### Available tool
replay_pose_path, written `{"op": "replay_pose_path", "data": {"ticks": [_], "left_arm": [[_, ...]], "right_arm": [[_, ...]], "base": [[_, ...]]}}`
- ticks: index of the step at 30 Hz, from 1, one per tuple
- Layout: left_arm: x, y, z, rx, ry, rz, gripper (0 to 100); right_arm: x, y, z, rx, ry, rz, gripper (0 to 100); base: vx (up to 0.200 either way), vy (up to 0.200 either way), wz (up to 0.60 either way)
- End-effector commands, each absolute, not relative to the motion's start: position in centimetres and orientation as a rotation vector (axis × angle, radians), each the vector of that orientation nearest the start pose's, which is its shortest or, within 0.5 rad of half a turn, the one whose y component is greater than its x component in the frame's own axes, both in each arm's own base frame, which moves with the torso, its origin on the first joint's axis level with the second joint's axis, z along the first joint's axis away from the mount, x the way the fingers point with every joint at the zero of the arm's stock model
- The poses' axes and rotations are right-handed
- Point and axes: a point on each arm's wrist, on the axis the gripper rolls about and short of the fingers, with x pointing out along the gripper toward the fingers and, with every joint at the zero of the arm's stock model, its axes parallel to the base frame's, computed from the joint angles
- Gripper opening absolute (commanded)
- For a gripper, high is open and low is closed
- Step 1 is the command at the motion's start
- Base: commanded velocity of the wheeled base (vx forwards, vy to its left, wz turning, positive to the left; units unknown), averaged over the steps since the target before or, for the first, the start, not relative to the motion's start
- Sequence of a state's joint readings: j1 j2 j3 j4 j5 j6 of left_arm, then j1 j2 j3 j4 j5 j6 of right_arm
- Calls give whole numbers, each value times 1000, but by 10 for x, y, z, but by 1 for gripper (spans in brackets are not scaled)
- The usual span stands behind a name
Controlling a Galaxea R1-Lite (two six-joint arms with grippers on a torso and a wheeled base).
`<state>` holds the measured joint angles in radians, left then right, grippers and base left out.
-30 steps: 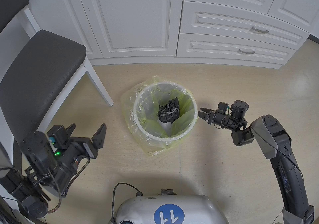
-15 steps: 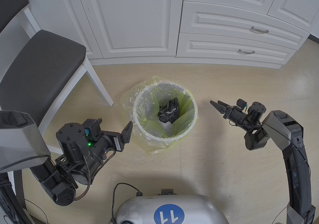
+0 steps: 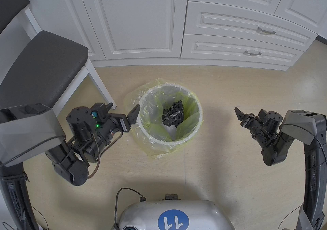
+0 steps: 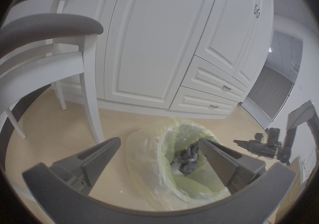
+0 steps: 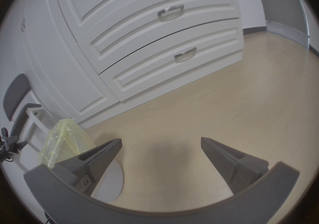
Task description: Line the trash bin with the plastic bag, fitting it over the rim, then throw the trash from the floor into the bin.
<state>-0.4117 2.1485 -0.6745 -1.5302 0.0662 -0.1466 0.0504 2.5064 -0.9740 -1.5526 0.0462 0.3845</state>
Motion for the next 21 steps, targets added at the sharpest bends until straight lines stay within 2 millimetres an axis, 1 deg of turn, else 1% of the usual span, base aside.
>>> {"op": "replay_pose_path", "data": {"ticks": [1,3,4,5,6,8,9,10,11,16,19,21], "left_arm": [[386,-103,52,-158,-16,-311,100],[396,-89,45,-158,-14,-314,100],[400,-83,45,-159,-21,-316,100],[403,-79,44,-161,-25,-324,100],[403,-79,44,-161,-25,-324,100],[404,-78,38,-184,-4,-352,100],[404,-79,36,-188,0,-353,100],[404,-79,36,-190,0,-353,100],[406,-78,35,-193,-1,-352,100],[407,-83,32,-198,4,-361,100],[408,-83,27,-202,14,-360,100],[411,-84,20,-200,26,-359,100]], "right_arm": [[381,21,42,355,2,-49,100],[370,20,28,376,73,-66,100],[367,20,22,399,96,-66,100],[369,20,21,420,93,-58,100],[369,20,21,420,93,-58,100],[384,25,31,458,29,-18,100],[387,27,32,459,20,-9,100],[387,29,32,458,21,-6,100],[388,34,32,454,19,5,100],[385,37,31,444,32,15,100],[383,39,28,433,47,18,100],[382,40,25,420,56,19,100]], "base": [[0,0,0],[0,0,0],[0,0,0],[0,0,0],[0,0,0],[0,0,0],[0,0,0],[0,0,0],[0,0,0],[0,0,0],[0,0,0],[0,0,0]]}}
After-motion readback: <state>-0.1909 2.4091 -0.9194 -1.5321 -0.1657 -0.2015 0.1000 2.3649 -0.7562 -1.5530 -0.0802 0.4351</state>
